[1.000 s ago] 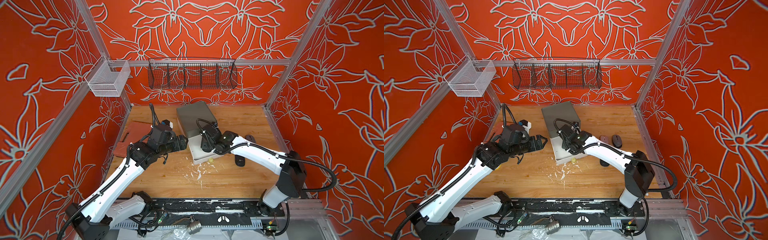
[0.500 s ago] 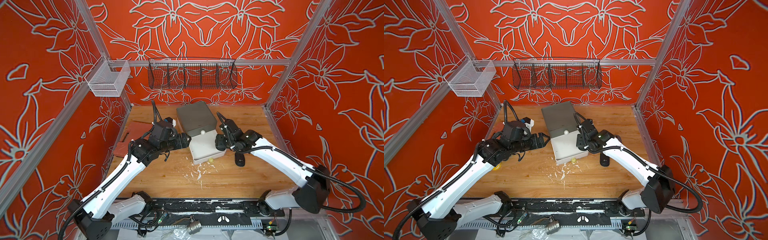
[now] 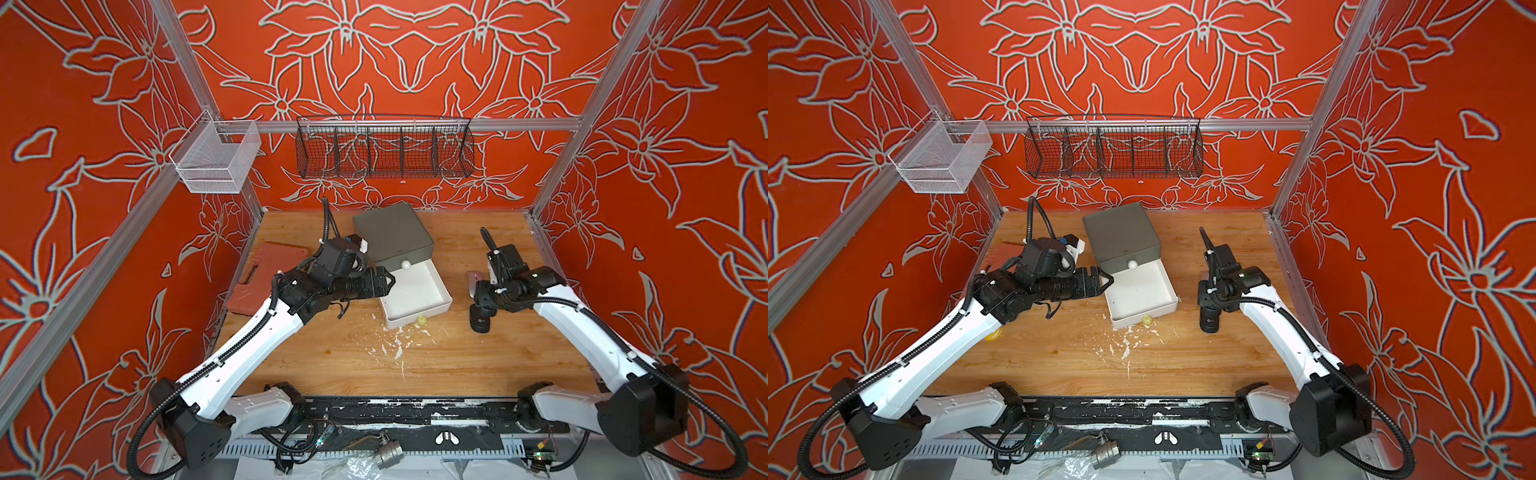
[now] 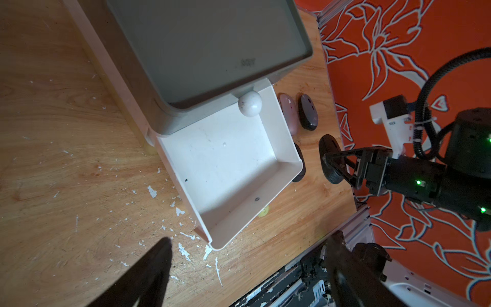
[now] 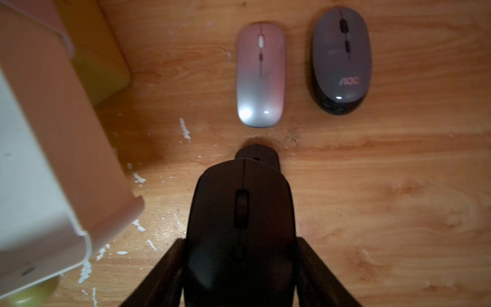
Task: Take the mice out of the drawer
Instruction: Place the mouse at the center of the board.
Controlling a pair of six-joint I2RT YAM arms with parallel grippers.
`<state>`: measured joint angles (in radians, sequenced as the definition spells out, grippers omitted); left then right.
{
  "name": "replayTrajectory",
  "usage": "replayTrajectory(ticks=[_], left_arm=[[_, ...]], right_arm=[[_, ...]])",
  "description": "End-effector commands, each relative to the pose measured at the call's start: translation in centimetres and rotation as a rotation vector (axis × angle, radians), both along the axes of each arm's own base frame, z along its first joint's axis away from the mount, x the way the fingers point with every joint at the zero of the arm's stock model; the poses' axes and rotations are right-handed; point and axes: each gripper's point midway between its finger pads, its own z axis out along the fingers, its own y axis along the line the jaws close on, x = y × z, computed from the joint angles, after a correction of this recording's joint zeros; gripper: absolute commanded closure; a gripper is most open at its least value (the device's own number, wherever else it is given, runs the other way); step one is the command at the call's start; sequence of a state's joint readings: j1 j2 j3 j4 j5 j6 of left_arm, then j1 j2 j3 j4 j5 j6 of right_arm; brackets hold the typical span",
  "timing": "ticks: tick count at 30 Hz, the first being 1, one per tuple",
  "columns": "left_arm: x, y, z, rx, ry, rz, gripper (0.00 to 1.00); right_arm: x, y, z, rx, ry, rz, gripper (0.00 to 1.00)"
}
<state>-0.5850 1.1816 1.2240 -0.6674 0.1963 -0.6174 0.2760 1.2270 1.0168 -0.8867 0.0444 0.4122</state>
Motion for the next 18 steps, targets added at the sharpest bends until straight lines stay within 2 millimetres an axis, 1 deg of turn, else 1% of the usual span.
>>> replayTrajectory(ticks=[1,4,8,11,14,18], left_arm=[[-0.5,-1.7,1.4,-0.026,-0.030,-0.076,0.12],[-1.1,-2.7,1.9,-0.030,-0.047,-0.117,0.12],[-1.3,-3.4,2.3,-0.032,-0.058,-0.143,0.12],[-1.5,-3.4,2.4,-0.035,-0.063,-0.146,0.12],[-1.7,-3.1,2.6,-0.030,-0.073,-0.150,0.11],[-1.9,-2.8,3.0,-0.033,-0.093,-0.145,0.11]], right_arm=[[-1.2,-2.2,-0.9,-0.036,0.037,-0.018,0.37],[-1.4,-3.8,-1.6,-0.033,0.052,-0.068,0.37],[-1.0,-5.1,-2.6,-0.054,0.114,-0.095,0.37],[-0.9,-6.1,-3.4,-0.044,0.155,-0.128,0.37],[-0.8,-6.1,-4.4,0.026,0.190,-0.138,0.36],[-1.1,-7.0,-5.8,-0.010,0.269,-0.159,0.34]])
